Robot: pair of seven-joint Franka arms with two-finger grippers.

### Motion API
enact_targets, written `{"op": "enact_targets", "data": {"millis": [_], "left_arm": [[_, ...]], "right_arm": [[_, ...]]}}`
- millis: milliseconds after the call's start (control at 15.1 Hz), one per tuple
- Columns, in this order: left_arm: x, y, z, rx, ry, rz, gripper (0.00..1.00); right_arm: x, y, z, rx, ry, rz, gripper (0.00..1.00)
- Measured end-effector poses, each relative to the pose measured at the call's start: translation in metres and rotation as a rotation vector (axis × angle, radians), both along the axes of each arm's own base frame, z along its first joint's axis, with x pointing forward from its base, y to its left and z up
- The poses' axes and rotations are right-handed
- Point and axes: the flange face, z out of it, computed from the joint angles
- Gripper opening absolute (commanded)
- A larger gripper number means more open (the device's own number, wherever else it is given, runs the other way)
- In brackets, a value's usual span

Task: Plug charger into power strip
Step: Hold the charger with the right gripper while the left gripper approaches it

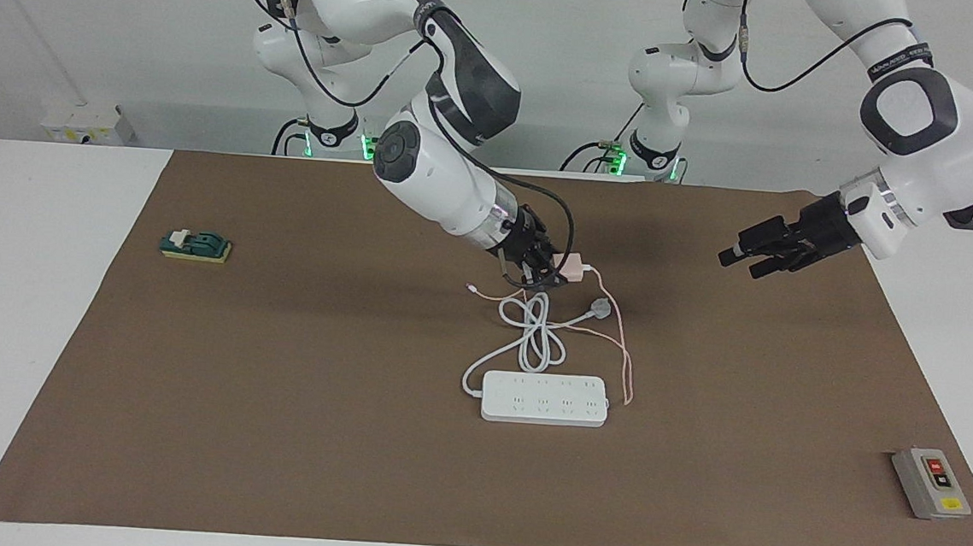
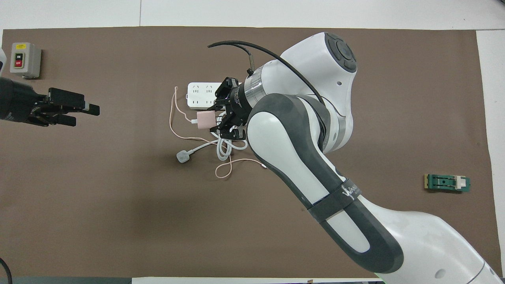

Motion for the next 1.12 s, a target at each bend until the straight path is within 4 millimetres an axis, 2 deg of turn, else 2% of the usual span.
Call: {"op": "enact_targets", "data": {"millis": [331, 529, 728, 992, 1125], "left_arm": [[-0.003, -0.008, -0.047, -0.253, -0.146, -0.138, 1.0], [-0.006, -0.021, -0.074, -0.419, -0.144, -0.084, 1.0], [-0.004, -0.037, -0.093, -0.556, -0.117, -0.013, 1.0], [-0.011, -0.055, -0.116, -0.601, -0.063, 0.0, 1.0], [-0.018, -0.072, -0.125, -0.608, -0.036, -0.018, 1.0]], "right_arm": [[0.0, 0.0, 0.0, 0.001, 0.0, 0.0, 0.0], [0.0, 0.0, 0.0, 0.001, 0.0, 0.0, 0.0], [0.0, 0.0, 0.0, 0.002, 0.0, -0.001, 0.0], [0.0, 0.0, 0.001, 0.003, -0.002, -0.002, 0.0], [0.0, 0.0, 0.0, 0.003, -0.001, -0.002, 0.0]]}}
